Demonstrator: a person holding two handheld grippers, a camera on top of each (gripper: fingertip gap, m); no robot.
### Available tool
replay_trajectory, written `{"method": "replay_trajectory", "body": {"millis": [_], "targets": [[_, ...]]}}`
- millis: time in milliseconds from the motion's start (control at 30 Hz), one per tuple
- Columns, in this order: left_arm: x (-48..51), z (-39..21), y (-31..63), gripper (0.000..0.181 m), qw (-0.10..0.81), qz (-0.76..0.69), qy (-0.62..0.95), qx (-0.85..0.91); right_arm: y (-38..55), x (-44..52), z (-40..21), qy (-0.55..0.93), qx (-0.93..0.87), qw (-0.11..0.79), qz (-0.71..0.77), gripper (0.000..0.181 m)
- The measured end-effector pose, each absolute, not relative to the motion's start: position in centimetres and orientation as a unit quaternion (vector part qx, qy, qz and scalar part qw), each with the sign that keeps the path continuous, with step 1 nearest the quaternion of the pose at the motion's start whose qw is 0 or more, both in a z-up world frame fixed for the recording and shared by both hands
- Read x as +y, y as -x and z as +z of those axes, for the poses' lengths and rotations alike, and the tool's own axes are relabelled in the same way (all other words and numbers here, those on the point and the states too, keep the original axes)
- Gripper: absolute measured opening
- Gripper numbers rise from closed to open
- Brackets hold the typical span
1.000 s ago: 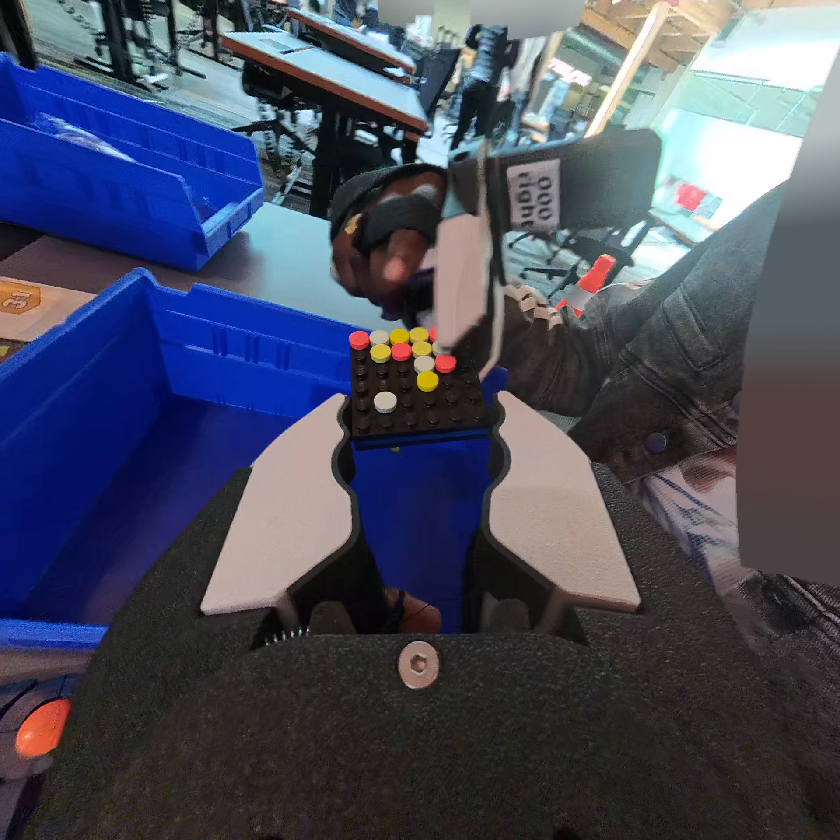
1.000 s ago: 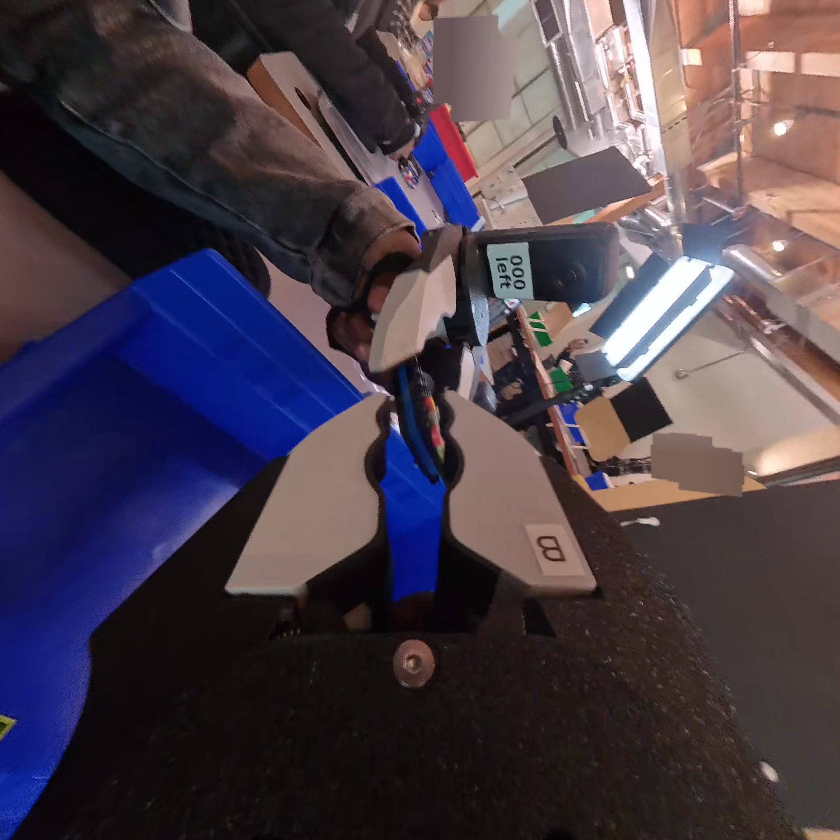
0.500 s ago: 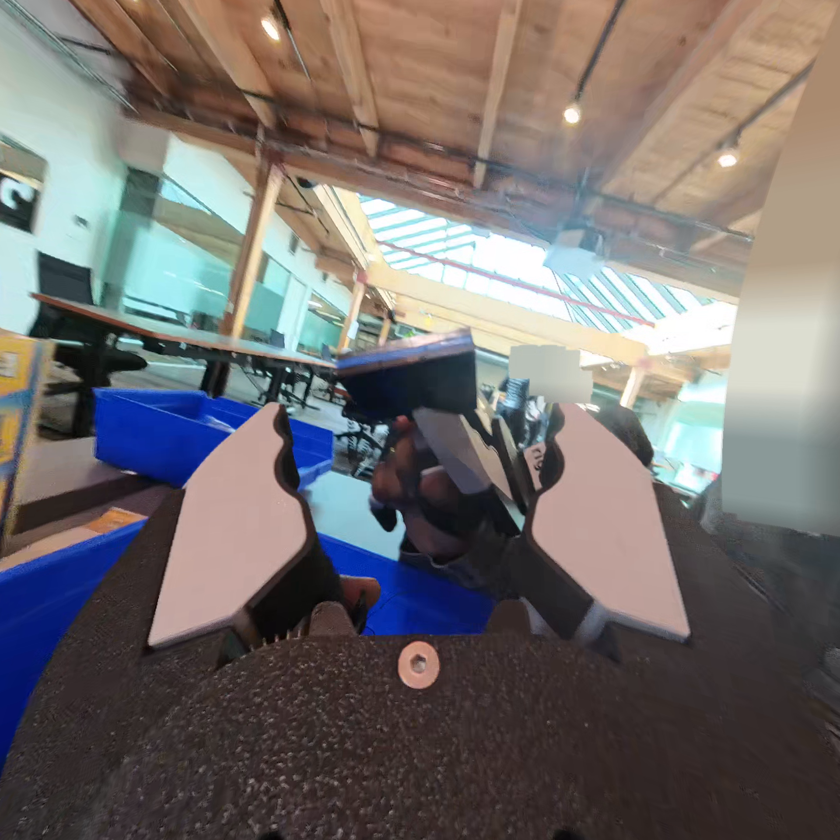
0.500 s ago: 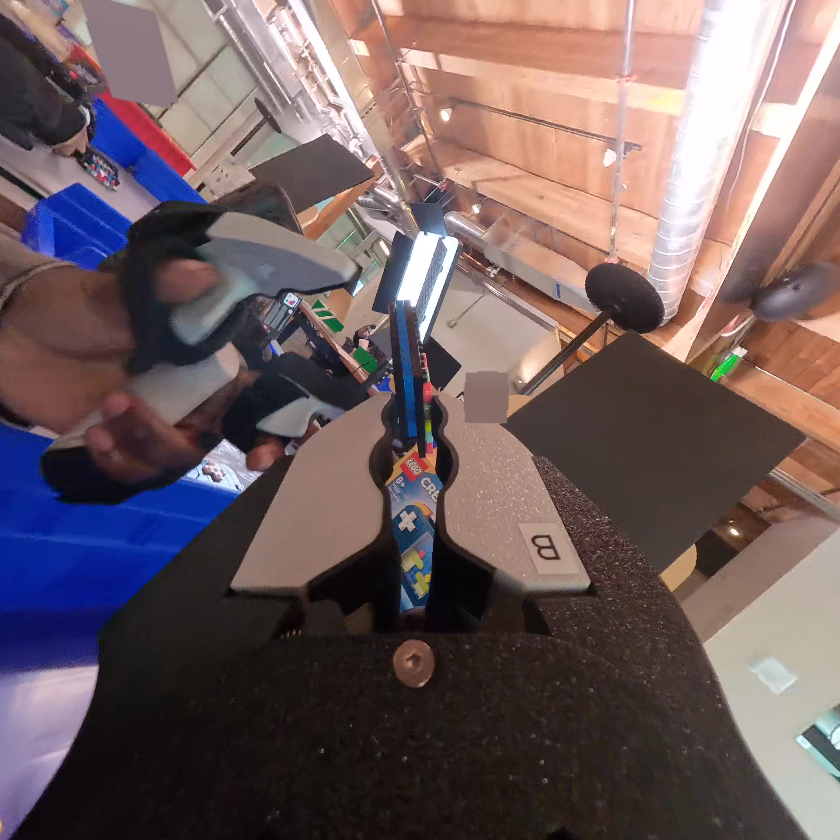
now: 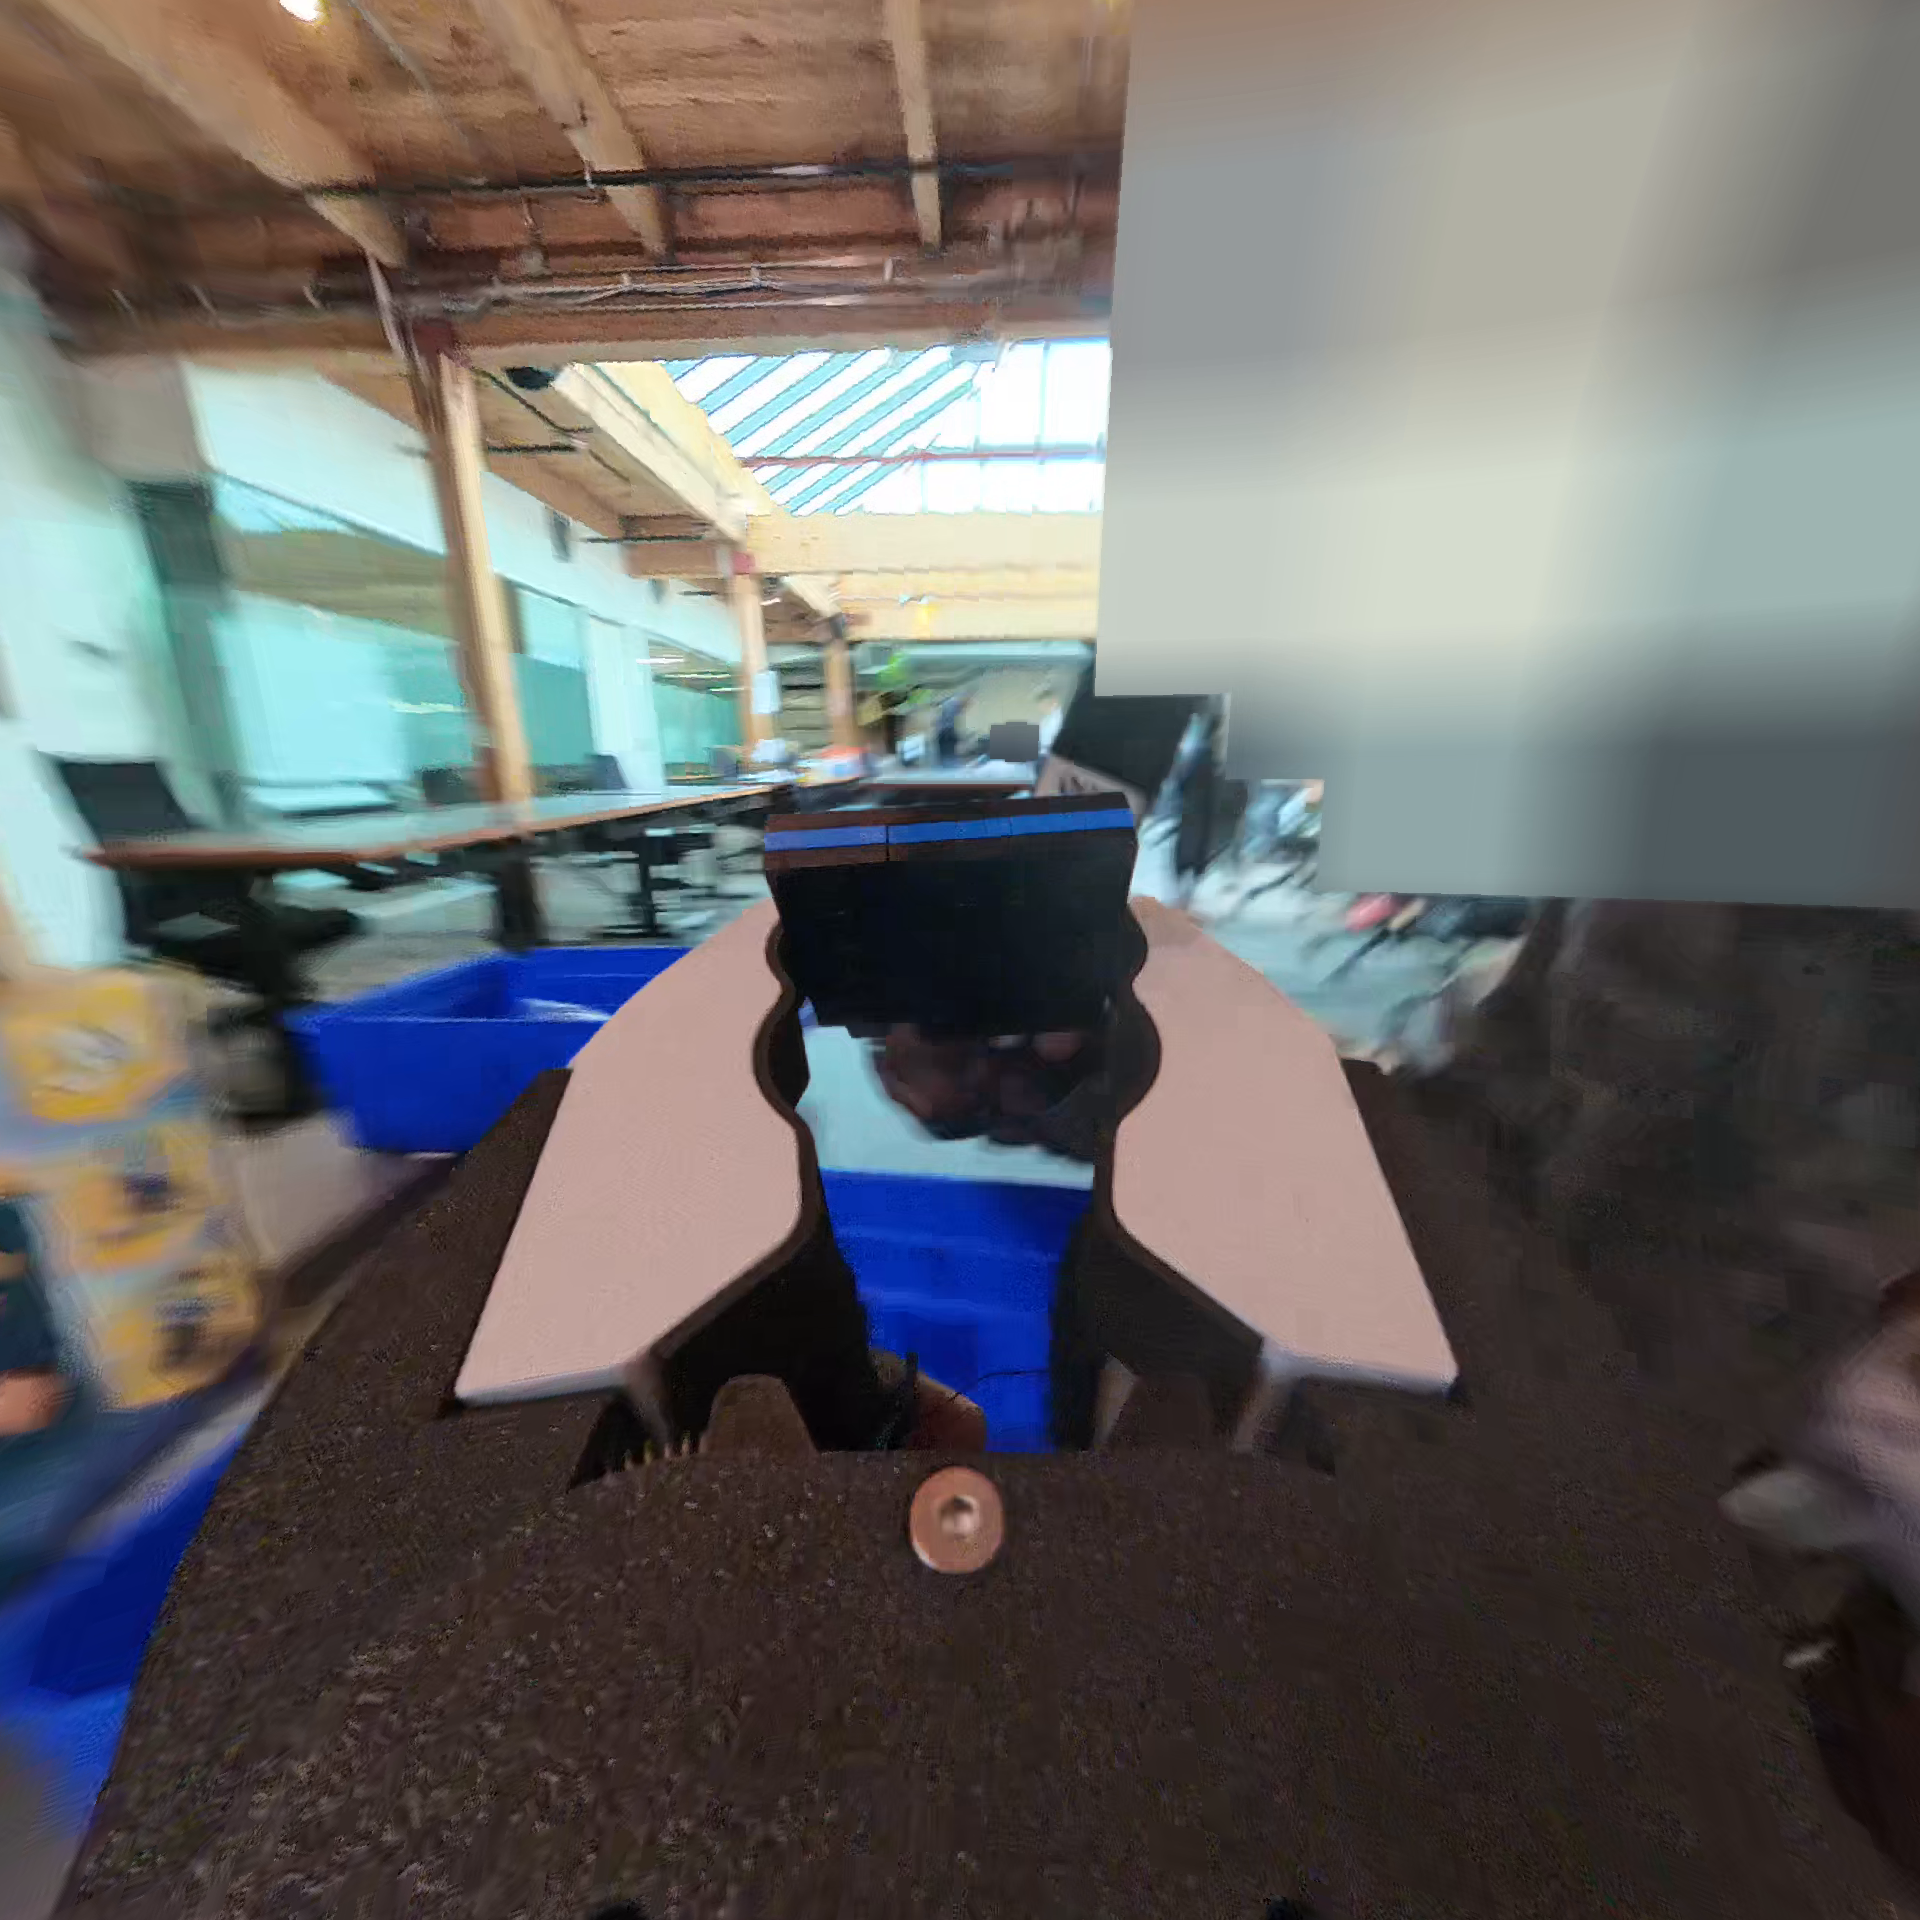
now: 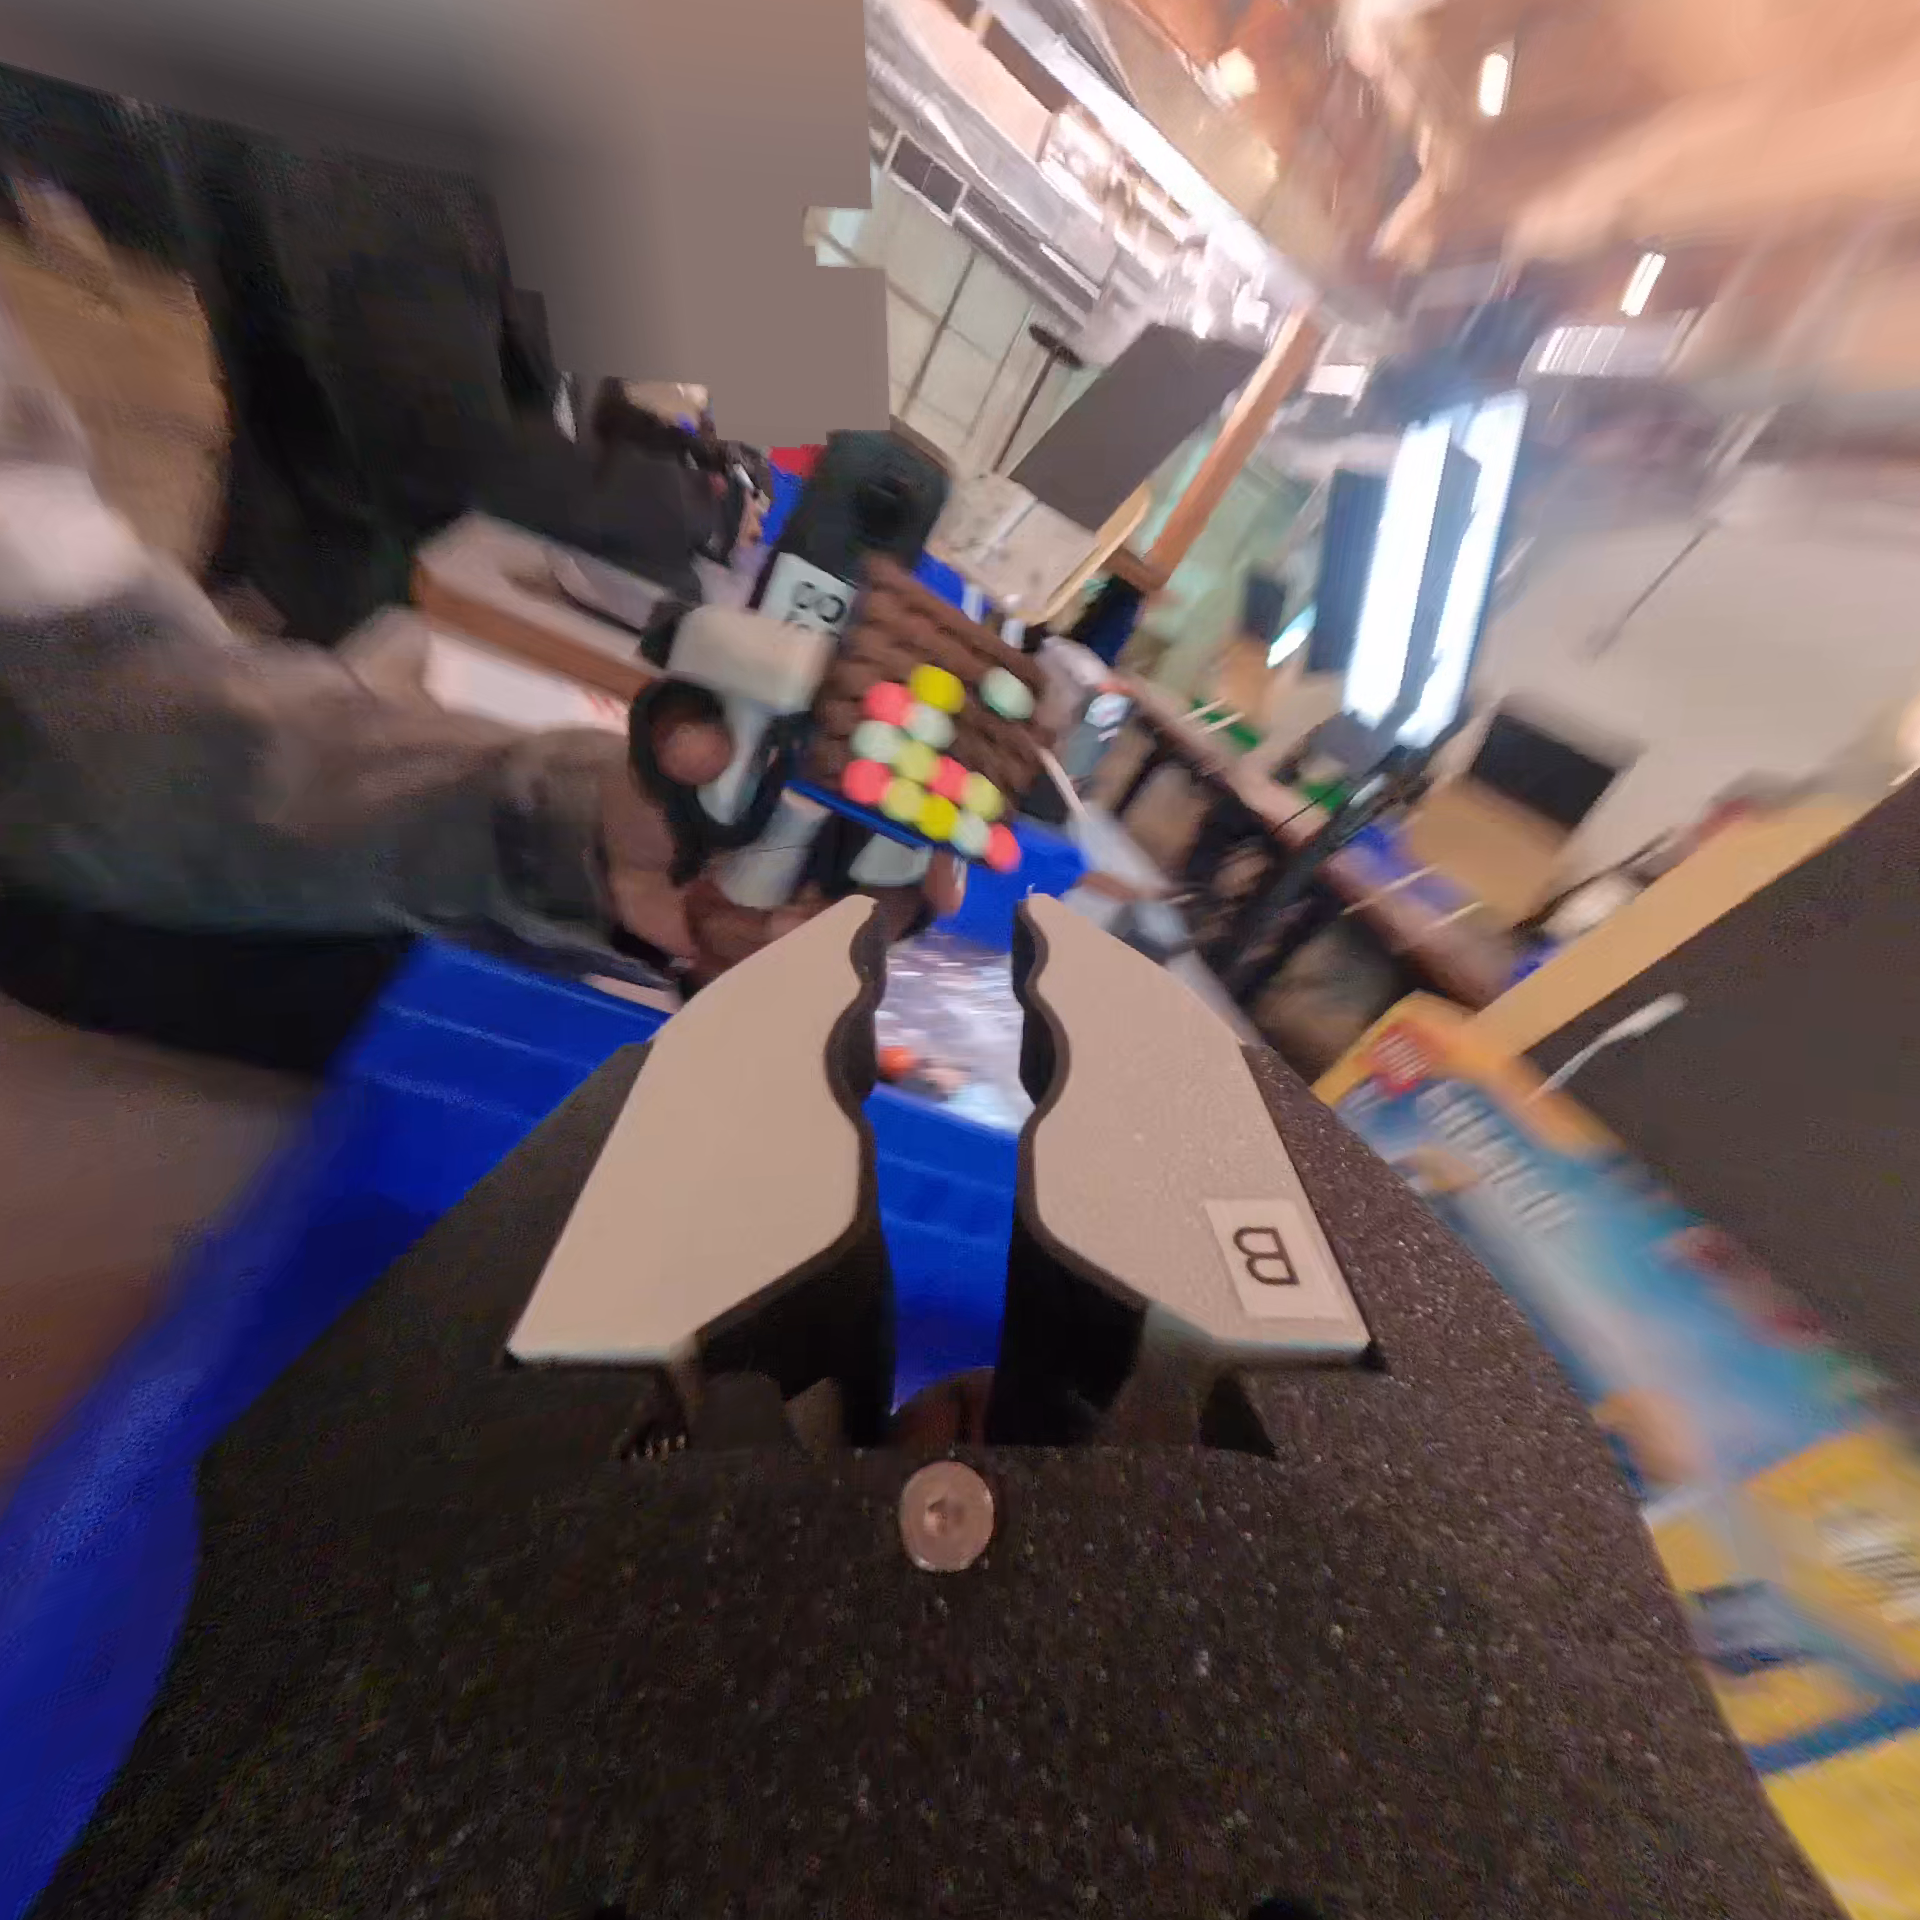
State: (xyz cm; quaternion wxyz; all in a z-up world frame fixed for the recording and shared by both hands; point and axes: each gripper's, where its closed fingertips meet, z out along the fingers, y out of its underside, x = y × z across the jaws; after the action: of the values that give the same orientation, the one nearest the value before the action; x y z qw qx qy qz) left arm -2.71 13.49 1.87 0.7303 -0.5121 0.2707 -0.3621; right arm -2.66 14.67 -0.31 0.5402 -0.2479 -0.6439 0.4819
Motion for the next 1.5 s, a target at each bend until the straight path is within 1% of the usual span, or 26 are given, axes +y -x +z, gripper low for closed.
{"method": "replay_trajectory", "body": {"millis": [33,67,133,167,200,267,333,400,467,567,733,867,1000,1233,1500], "targets": [[13.6,1.6,3.1,0.056,0.748,-0.283,0.523,0.296,2.3,14.9,-0.2,0.285,-0.629,0.467,0.552,0.027],[13.6,1.1,3.2,0.056,0.756,-0.208,0.528,0.327,2.0,15.2,0.2,0.320,-0.595,0.389,0.626,0.026],[13.6,0.5,2.6,0.056,0.760,-0.070,0.519,0.385,2.0,16.4,1.1,0.387,-0.497,0.260,0.732,0.025],[13.7,0.6,2.5,0.056,0.768,-0.005,0.505,0.394,2.0,16.6,1.2,0.398,-0.469,0.217,0.758,0.022],[13.6,0.9,2.1,0.056,0.779,0.041,0.481,0.401,2.3,17.0,0.7,0.414,-0.457,0.200,0.761,0.018],[13.5,0.8,1.4,0.056,0.786,0.094,0.450,0.414,2.9,17.3,-0.5,0.436,-0.471,0.213,0.737,0.018],[14.1,-0.2,1.1,0.056,0.768,0.139,0.451,0.433,2.7,16.4,-0.6,0.421,-0.501,0.214,0.725,0.023],[14.4,-1.0,0.6,0.056,0.757,0.170,0.440,0.452,2.6,15.5,-0.5,0.407,-0.523,0.230,0.713,0.022],[14.5,-1.4,0.2,0.056,0.749,0.208,0.420,0.468,2.7,14.9,-0.9,0.396,-0.553,0.260,0.685,0.015],[14.5,-2.1,-0.4,0.056,0.735,0.242,0.397,0.494,2.7,14.2,-1.0,0.375,-0.572,0.277,0.675,0.016],[14.7,-2.6,-0.4,0.056,0.736,0.227,0.401,0.496,2.6,13.8,-1.5,0.372,-0.585,0.259,0.673,0.008],[14.4,-2.8,-0.8,0.056,0.743,0.189,0.401,0.501,2.5,13.6,-1.7,0.367,-0.584,0.231,0.686,0.008],[14.4,-3.1,-0.8,0.056,0.741,0.170,0.412,0.502,2.5,13.7,-2.2,0.368,-0.590,0.234,0.680,0.007],[15.5,-3.8,-0.1,0.056,0.738,0.110,0.470,0.471,3.0,15.0,-2.8,0.368,-0.617,0.319,0.618,0.007],[16.5,-4.7,0.8,0.056,0.707,0.102,0.536,0.451,3.3,16.3,-3.3,0.352,-0.639,0.400,0.554,0.007]]}}
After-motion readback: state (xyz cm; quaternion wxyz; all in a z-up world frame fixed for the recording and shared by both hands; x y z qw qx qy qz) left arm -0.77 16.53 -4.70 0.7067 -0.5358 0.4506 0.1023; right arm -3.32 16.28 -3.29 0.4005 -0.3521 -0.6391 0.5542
